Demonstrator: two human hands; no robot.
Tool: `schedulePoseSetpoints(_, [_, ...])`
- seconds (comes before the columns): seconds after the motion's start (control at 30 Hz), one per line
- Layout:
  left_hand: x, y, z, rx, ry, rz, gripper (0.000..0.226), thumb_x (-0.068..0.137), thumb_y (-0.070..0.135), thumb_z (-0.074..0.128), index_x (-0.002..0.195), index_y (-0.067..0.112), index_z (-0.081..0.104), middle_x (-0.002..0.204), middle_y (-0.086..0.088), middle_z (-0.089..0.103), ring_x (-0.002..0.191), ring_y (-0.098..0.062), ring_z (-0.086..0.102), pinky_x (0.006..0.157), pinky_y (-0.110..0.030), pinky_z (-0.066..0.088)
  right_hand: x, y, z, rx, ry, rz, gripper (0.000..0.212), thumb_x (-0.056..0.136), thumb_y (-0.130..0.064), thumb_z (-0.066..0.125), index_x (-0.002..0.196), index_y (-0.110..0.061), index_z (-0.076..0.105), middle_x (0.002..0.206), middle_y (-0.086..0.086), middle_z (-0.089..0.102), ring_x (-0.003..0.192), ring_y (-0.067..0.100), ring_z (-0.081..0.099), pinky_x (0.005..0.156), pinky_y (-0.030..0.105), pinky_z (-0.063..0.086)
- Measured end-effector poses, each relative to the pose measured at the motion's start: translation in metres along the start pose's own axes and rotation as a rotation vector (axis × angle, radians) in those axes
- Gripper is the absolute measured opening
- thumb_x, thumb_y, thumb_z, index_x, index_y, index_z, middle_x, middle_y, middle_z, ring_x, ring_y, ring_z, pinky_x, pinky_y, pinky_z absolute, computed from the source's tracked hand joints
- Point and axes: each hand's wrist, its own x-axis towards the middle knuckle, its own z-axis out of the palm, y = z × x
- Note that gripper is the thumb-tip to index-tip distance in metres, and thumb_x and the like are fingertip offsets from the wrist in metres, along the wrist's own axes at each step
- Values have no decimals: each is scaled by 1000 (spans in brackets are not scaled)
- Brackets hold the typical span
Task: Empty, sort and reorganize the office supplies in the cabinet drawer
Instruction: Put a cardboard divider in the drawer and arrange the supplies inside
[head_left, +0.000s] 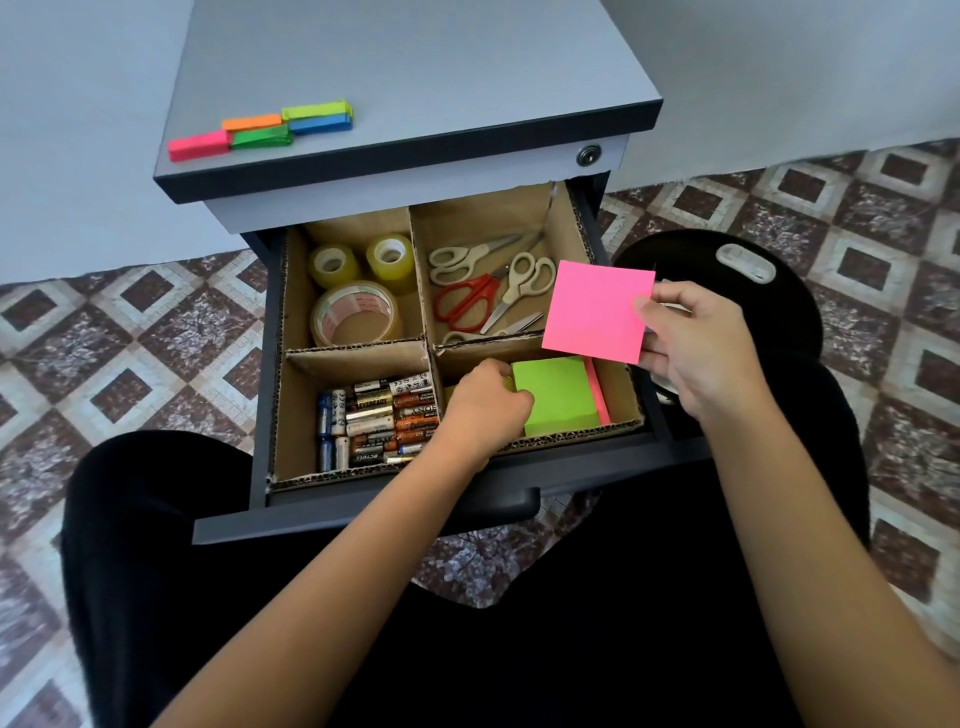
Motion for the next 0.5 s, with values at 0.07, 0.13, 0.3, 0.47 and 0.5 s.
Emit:
schedulePoseSetpoints(0.07, [-1, 1, 1, -17, -9, 4, 40, 87, 5, 50, 127, 4, 50, 92, -18, 63, 81, -28, 59, 88, -40, 53, 0, 1, 0, -1, 0, 1, 17, 95, -5, 51, 84, -15, 58, 105, 13, 65, 93, 25, 67, 56, 23, 57])
schedulePoseSetpoints(0.13, [-2, 2, 1, -46, -41, 6, 36, 84, 4, 48, 120, 7, 56, 73, -10, 61, 72, -27, 57, 85, -44, 54, 2, 2, 0, 7, -3, 2, 16, 95, -5, 52, 84, -15, 59, 103, 13, 65, 94, 25, 67, 57, 24, 57])
schedulePoseSetpoints(0.3, [-1, -1, 2, -45, -62, -11, 37, 87, 1, 47, 123, 5, 53, 78, -10, 64, 89, -31, 68, 88, -44, 54, 4, 6, 0, -1, -15, 2, 15, 95, -6, 53, 84, -15, 59, 99, 10, 66, 94, 26, 67, 57, 26, 57])
schedulePoseSetpoints(0.47, [-4, 0, -1, -89, -69, -28, 31, 89, -1, 45, 118, 2, 55, 80, -12, 63, 81, -25, 66, 87, -40, 55, 2, 7, 1, -3, -20, 15, 16, 94, -5, 53, 83, -15, 59, 98, 12, 66, 89, 25, 68, 56, 25, 56])
schedulePoseSetpoints(0.5, [-5, 2, -2, -104, -78, -36, 31, 90, -1, 44, 119, 2, 54, 82, -13, 62, 80, -25, 64, 86, -38, 53, 1, 7, 1, -6, -25, 18, 16, 94, -5, 53, 83, -15, 59, 98, 12, 66, 88, 24, 68, 56, 25, 56])
